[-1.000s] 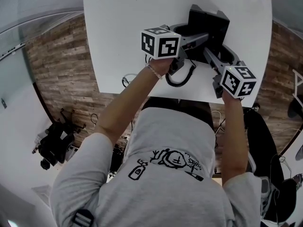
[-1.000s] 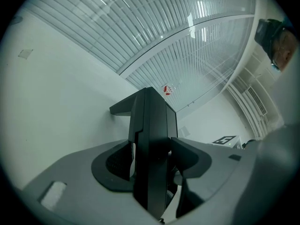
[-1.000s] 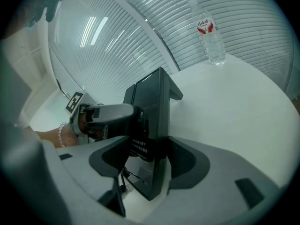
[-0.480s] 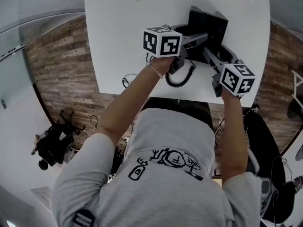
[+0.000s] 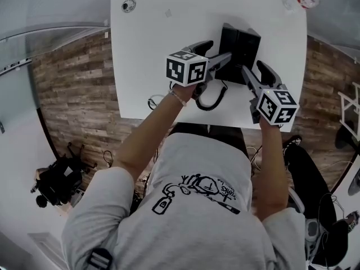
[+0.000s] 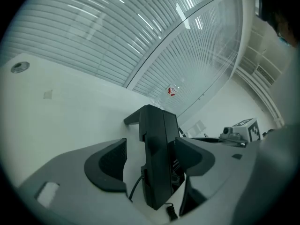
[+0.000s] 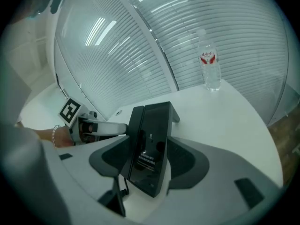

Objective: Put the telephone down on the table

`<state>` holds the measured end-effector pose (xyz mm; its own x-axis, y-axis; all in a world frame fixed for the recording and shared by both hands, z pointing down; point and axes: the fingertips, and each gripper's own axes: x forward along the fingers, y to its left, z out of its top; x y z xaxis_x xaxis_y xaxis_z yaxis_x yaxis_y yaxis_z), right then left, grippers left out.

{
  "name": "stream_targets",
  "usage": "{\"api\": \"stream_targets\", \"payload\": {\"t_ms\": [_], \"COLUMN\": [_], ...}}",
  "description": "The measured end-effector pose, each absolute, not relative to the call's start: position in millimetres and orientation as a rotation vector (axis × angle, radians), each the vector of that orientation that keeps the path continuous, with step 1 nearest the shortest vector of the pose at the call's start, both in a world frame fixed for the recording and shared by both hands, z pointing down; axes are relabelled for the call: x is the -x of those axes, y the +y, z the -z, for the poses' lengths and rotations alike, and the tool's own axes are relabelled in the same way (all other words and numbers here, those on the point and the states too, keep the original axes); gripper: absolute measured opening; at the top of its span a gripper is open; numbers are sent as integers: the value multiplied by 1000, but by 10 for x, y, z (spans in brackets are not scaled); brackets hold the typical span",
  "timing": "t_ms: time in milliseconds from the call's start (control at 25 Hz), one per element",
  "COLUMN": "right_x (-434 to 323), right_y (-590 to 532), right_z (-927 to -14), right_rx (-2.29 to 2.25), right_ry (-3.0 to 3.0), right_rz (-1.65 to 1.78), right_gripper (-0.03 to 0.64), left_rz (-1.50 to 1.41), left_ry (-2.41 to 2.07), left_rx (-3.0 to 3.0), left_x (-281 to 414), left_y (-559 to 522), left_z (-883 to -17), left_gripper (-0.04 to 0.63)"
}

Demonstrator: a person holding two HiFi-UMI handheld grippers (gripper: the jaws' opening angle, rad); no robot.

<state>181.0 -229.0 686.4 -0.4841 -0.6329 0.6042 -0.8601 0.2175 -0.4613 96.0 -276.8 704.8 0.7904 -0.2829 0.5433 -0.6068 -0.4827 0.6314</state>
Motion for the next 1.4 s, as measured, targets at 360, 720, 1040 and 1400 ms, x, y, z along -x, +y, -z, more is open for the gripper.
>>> {"api": "stream_targets", "payload": {"t_ms": [360, 720, 1040, 1400], "right_x": [-1937, -1809, -1713, -1436], "right_y": [-2228, -2102, -1947, -1553], "right_z": [-5929, -5030, -4320, -3469], "right_rx": [-1483, -1485, -1503, -1557], "right_ry": [-2271, -2387, -2457, -2496], "right_rz": [-859, -603, -449, -238], "right_gripper": [233, 169, 121, 98], "left_rz": [-254, -216, -70, 26], "left_ry": [-785, -825, -821, -796], "left_rx": [-2193, -2426, -2498, -2583], "left_x": [-626, -549, -543, -320], "left_y": [-2596, -2327, -2237, -1826], "left_z": [-6021, -5068, -4305, -3603], "left_gripper": [289, 117, 65, 49]}}
